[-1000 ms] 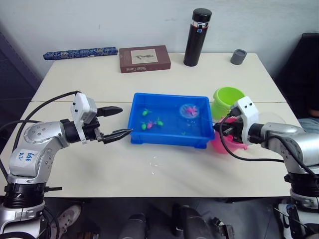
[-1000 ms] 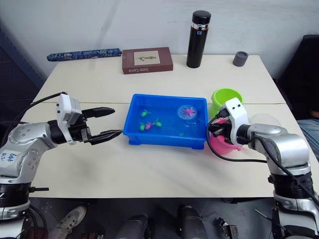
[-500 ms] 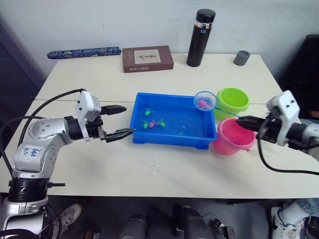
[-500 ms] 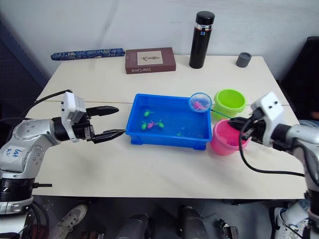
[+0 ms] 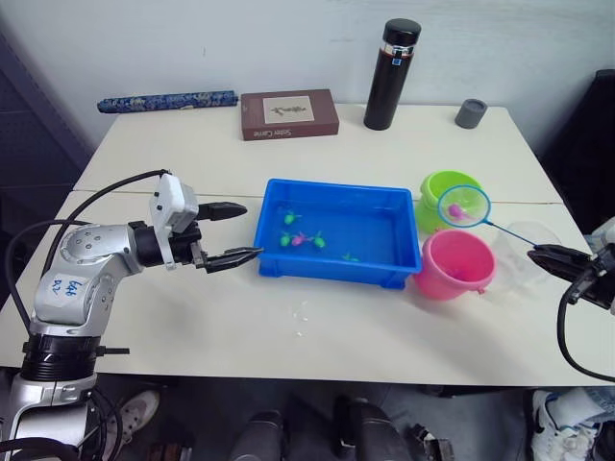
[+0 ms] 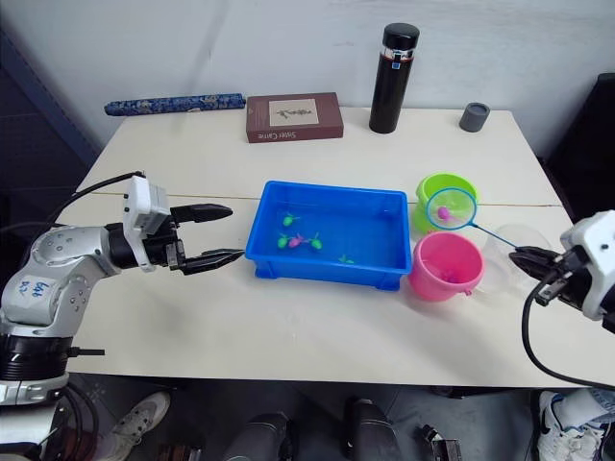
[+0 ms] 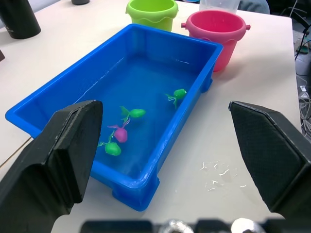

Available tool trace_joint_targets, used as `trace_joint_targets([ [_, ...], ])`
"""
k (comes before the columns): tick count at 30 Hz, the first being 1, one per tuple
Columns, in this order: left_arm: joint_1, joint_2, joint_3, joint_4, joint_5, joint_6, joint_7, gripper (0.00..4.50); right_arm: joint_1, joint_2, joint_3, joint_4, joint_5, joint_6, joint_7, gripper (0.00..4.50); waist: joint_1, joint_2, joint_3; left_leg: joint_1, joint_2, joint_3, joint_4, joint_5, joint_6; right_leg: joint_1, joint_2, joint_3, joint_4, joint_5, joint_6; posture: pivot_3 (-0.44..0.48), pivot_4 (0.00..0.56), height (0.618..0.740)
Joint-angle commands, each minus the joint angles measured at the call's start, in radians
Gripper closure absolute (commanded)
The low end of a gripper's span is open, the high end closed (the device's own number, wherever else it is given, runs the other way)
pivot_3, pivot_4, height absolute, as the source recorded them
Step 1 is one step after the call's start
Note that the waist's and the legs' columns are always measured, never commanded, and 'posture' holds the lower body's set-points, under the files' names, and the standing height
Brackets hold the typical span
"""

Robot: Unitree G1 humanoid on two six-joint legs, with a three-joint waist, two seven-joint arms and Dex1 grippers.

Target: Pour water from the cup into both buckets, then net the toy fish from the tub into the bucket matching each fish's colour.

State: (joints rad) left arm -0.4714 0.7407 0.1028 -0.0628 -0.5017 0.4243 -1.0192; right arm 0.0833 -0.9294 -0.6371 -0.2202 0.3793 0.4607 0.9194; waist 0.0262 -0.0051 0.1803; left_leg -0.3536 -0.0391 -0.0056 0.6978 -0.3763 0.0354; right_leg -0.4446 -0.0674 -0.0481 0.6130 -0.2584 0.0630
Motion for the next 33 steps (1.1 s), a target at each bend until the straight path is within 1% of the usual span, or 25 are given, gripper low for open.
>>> trace_joint_targets([
  [1,-0.028,-0.003,0.004,-0.001,0.005,-0.024,-0.012,0.03,0.030,0.016,-0.044,0.008,-0.048,-0.137,-0.017,4.50,-0.001,0.000,0.000,0.000,0.000,0.000,0.000,0.000,0.000,0.000,0.000,0.000,0.000,0.000,0.000,0.000,0.150,0.739],
  [4,-0.037,-0.006,0.001,0.009,0.007,-0.028,-0.015,0.03,0.075,0.044,-0.046,0.016,-0.106,-0.268,-0.043,4.50,-0.001,0.000,0.000,0.000,0.000,0.000,0.000,0.000,0.000,0.000,0.000,0.000,0.000,0.000,0.000,0.000,0.150,0.739],
  [6,-0.040,-0.009,0.000,0.015,0.010,-0.032,-0.019,0.03,0.089,0.077,-0.053,0.027,-0.157,-0.378,-0.093,4.50,0.000,0.000,0.000,0.000,0.000,0.000,0.000,0.000,0.000,0.000,0.000,0.000,0.000,0.000,0.000,0.000,0.150,0.739],
  [11,-0.047,-0.014,-0.002,0.029,0.016,-0.040,-0.028,0.03,0.146,0.119,-0.046,0.056,-0.253,-0.550,-0.167,4.50,0.000,0.000,0.000,0.001,0.000,0.000,0.000,0.000,-0.001,0.000,0.000,0.000,0.001,0.000,0.000,0.000,0.150,0.739],
  [18,-0.057,-0.023,-0.005,0.049,0.023,-0.047,-0.037,0.03,0.182,0.162,0.006,0.140,-0.451,-0.829,-0.341,4.50,-0.002,0.000,0.000,0.001,0.000,0.000,0.000,0.001,-0.002,0.000,0.000,0.001,0.001,0.000,0.000,0.000,0.150,0.739],
  [21,-0.060,-0.029,-0.009,0.054,0.026,-0.051,-0.039,0.03,0.196,0.148,0.025,0.198,-0.539,-0.969,-0.408,4.50,-0.003,0.001,0.000,0.001,0.000,0.001,0.000,0.001,-0.002,0.000,0.001,0.001,0.002,0.000,0.000,0.000,0.150,0.739],
  [24,-0.063,-0.033,-0.009,0.059,0.028,-0.053,-0.042,0.03,0.214,0.139,0.036,0.242,-0.619,-1.067,-0.478,4.50,-0.002,0.001,0.000,0.002,0.000,0.001,0.000,0.001,-0.002,0.000,0.001,0.001,0.002,0.000,0.000,0.000,0.150,0.739],
  [28,-0.063,-0.036,-0.007,0.060,0.031,-0.053,-0.042,0.03,0.221,0.123,0.040,0.308,-0.788,-1.213,-0.638,4.50,-0.004,0.001,0.000,0.002,0.000,0.002,0.000,0.001,-0.002,0.000,0.001,0.002,0.003,0.000,0.000,0.000,0.150,0.739],
  [32,-0.063,-0.037,-0.007,0.059,0.033,-0.053,-0.042,0.03,0.207,0.084,0.044,0.367,-0.920,-1.292,-0.779,4.50,-0.004,0.001,0.000,0.003,0.000,0.002,0.000,0.001,-0.002,0.000,0.001,0.002,0.004,0.000,-0.001,0.000,0.150,0.739],
  [33,-0.063,-0.038,-0.006,0.059,0.033,-0.054,-0.042,0.03,0.204,0.075,0.039,0.374,-0.974,-1.298,-0.836,4.50,-0.005,0.001,0.000,0.003,0.000,0.003,0.000,0.001,-0.002,0.000,0.001,0.003,0.004,0.000,-0.001,0.000,0.150,0.739],
])
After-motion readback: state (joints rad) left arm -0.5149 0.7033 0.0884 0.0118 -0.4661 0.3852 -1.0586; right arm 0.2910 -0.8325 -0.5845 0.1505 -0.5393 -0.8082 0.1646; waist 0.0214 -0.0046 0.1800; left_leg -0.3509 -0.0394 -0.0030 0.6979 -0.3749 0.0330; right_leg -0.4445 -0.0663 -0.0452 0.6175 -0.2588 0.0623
